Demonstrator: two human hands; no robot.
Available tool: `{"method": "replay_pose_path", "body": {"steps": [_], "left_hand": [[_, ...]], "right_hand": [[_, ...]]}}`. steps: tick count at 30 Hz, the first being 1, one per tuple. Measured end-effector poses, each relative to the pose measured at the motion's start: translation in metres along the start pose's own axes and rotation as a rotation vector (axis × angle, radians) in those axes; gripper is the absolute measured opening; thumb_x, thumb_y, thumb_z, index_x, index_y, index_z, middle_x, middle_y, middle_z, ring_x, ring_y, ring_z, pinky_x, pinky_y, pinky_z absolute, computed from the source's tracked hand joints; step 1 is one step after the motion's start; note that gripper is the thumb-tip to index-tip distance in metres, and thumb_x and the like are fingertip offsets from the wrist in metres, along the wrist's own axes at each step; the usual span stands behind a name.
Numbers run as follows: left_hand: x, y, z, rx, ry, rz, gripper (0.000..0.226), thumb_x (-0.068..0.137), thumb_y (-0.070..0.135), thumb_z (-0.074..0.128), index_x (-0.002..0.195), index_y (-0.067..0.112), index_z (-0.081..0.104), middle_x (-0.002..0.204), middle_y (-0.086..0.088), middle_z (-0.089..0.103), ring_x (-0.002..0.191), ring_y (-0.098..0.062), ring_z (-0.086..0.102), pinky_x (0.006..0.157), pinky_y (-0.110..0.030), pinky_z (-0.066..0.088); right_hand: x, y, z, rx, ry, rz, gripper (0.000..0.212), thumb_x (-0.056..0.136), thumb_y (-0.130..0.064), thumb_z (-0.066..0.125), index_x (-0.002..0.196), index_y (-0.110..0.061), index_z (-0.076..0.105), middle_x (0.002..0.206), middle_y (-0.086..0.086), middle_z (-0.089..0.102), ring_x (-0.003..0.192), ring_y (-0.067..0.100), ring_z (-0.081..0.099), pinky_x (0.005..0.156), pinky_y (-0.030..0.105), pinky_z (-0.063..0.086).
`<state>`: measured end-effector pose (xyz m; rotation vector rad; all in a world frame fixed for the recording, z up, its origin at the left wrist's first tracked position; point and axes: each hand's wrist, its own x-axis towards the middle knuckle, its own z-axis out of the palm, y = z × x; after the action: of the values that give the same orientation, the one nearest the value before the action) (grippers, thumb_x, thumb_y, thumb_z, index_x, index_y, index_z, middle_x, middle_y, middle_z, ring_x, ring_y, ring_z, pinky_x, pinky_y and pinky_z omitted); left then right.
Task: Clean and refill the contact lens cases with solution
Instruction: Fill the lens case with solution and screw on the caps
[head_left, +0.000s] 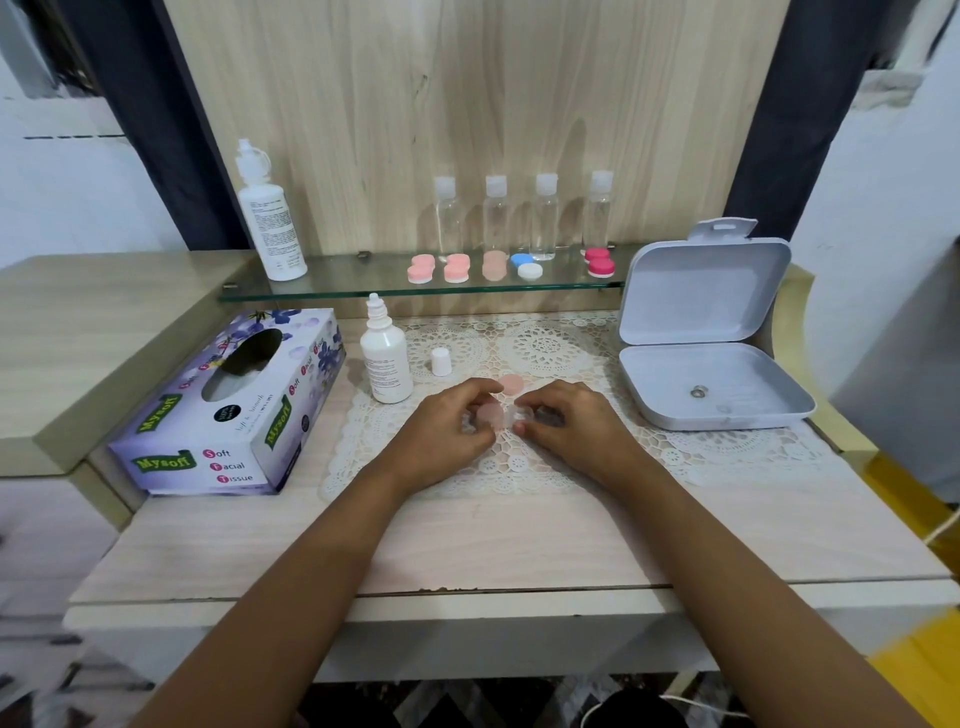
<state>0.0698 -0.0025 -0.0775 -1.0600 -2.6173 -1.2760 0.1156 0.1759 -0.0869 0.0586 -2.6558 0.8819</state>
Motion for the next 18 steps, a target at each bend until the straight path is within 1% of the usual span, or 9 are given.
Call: {"method": "replay_pose_path", "body": {"steps": [3, 5, 8, 11, 13, 15, 16, 18], "left_hand": [[0.0018, -0.0009, 0.0006, 0.007, 0.025, -0.018, 0.043, 0.083, 0.02, 0.068, 0.124, 0.016, 0.054, 0.109, 0.004, 0.058, 0.1, -0.006, 0.055, 0.079, 0.0, 0.036], [0.0033, -0.0018, 0.0008, 0.055, 0.046, -0.017, 0.039, 0.082, 0.026, 0.07, 0.116, 0.013, 0.058, 0.104, 0.003, 0.056, 0.096, -0.006, 0.053, 0.076, -0.002, 0.036], [0.0044, -0.004, 0.0003, 0.099, 0.047, 0.0, 0.028, 0.083, 0.026, 0.069, 0.106, 0.012, 0.064, 0.101, 0.003, 0.058, 0.092, -0.006, 0.053, 0.074, -0.003, 0.036], [0.0041, -0.0049, 0.0005, 0.114, 0.021, 0.035, 0.026, 0.085, 0.021, 0.066, 0.109, 0.012, 0.066, 0.105, 0.003, 0.061, 0.097, -0.007, 0.055, 0.08, -0.001, 0.036], [0.0035, -0.005, 0.0012, 0.103, 0.008, 0.042, 0.028, 0.085, 0.014, 0.064, 0.112, 0.011, 0.066, 0.109, 0.002, 0.062, 0.101, -0.008, 0.056, 0.085, -0.003, 0.037], [0.0028, -0.0045, 0.0015, 0.09, 0.0, 0.041, 0.031, 0.083, 0.01, 0.064, 0.114, 0.011, 0.065, 0.11, 0.003, 0.061, 0.103, -0.009, 0.056, 0.087, -0.005, 0.037], [0.003, -0.0046, 0.0017, 0.09, 0.003, 0.04, 0.033, 0.083, 0.013, 0.065, 0.116, 0.011, 0.064, 0.11, 0.004, 0.059, 0.104, -0.009, 0.056, 0.085, -0.003, 0.037], [0.0035, -0.0049, 0.0015, 0.092, 0.024, 0.012, 0.039, 0.083, 0.026, 0.069, 0.118, 0.013, 0.059, 0.108, 0.005, 0.054, 0.101, -0.007, 0.053, 0.08, -0.002, 0.036]], "right_hand": [[-0.0004, 0.0004, -0.0001, 0.014, 0.003, 0.011, 0.031, 0.081, -0.037, 0.068, 0.108, -0.024, 0.068, 0.105, -0.004, 0.065, 0.102, 0.016, 0.052, 0.094, 0.042, 0.041], [-0.0007, 0.0006, -0.0005, 0.023, 0.001, 0.014, 0.03, 0.081, -0.038, 0.068, 0.108, -0.024, 0.068, 0.105, -0.004, 0.065, 0.103, 0.016, 0.052, 0.094, 0.042, 0.041], [-0.0008, -0.0001, -0.0005, 0.025, 0.003, 0.01, 0.03, 0.081, -0.037, 0.068, 0.108, -0.023, 0.069, 0.105, -0.003, 0.065, 0.103, 0.017, 0.052, 0.094, 0.043, 0.041], [-0.0009, -0.0002, 0.0001, 0.024, 0.004, 0.008, 0.029, 0.081, -0.036, 0.068, 0.107, -0.023, 0.069, 0.106, -0.003, 0.065, 0.103, 0.019, 0.052, 0.094, 0.043, 0.04], [-0.0011, 0.0, 0.0002, 0.022, 0.005, 0.006, 0.029, 0.081, -0.036, 0.068, 0.107, -0.023, 0.069, 0.106, -0.003, 0.065, 0.103, 0.019, 0.053, 0.094, 0.044, 0.04], [-0.0013, -0.0005, -0.0002, 0.025, 0.005, 0.009, 0.03, 0.081, -0.036, 0.068, 0.108, -0.023, 0.068, 0.106, -0.003, 0.065, 0.104, 0.019, 0.052, 0.094, 0.044, 0.04], [-0.0014, -0.0009, -0.0005, 0.023, 0.003, 0.011, 0.03, 0.082, -0.036, 0.067, 0.108, -0.023, 0.068, 0.106, -0.003, 0.065, 0.104, 0.019, 0.052, 0.094, 0.044, 0.04], [-0.0014, -0.0017, -0.0011, 0.014, -0.004, 0.013, 0.03, 0.082, -0.036, 0.067, 0.109, -0.023, 0.068, 0.107, -0.003, 0.064, 0.105, 0.019, 0.051, 0.095, 0.044, 0.04]]}}
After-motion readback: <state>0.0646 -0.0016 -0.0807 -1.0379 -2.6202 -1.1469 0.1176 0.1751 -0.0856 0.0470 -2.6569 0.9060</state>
